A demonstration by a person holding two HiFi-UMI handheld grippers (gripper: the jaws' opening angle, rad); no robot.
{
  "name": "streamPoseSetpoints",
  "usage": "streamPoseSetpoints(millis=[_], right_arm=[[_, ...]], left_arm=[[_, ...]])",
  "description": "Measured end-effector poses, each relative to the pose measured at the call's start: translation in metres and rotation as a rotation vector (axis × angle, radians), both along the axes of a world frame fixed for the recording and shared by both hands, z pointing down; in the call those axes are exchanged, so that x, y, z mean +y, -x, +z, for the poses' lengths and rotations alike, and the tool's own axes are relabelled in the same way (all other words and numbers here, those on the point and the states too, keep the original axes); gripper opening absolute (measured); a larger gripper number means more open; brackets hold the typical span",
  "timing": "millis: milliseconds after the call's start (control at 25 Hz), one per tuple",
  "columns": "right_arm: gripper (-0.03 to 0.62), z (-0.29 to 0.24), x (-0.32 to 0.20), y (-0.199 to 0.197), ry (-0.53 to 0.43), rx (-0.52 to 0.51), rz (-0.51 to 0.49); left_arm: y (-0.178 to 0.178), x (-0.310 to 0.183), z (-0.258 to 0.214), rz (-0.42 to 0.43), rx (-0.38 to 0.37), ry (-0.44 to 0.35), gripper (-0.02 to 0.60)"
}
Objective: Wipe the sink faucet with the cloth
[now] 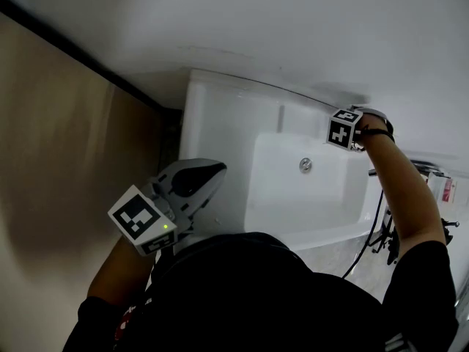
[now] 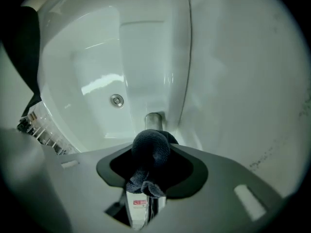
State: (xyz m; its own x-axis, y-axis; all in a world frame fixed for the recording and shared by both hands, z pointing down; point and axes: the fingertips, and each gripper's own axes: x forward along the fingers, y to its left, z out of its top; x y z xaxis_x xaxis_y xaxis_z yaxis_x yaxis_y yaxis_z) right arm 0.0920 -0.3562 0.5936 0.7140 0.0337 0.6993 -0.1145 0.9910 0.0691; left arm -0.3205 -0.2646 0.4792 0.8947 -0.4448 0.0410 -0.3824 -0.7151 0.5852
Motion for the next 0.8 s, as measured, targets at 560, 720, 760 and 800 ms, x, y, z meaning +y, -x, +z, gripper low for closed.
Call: streamPoseSetpoints(millis=[560, 720, 760, 800], right_arm=[[0.15, 0.046, 0.073, -0.025, 0.0, 0.092, -0.17], [0.15, 0.031, 0.067, 0.049, -0.278, -0.233, -0.056], [0.15, 0.025, 0.067, 0.069, -0.364, -0.359, 0.036], [0.15, 0.019, 0.067, 0.087, -0.459, -0.495, 0.151]], left_arm=[[-0.002, 0.019, -0.016, 0.01, 0.004, -0.018, -0.008], [-0.007, 0.023, -0.019, 0.034, 0.006, -0.014, -0.008], [-0.009, 0.023, -0.021, 0.032, 0.005, -0.016, -0.008], [-0.012, 0.024, -0.024, 0.032, 0.003, -0.017, -0.008]])
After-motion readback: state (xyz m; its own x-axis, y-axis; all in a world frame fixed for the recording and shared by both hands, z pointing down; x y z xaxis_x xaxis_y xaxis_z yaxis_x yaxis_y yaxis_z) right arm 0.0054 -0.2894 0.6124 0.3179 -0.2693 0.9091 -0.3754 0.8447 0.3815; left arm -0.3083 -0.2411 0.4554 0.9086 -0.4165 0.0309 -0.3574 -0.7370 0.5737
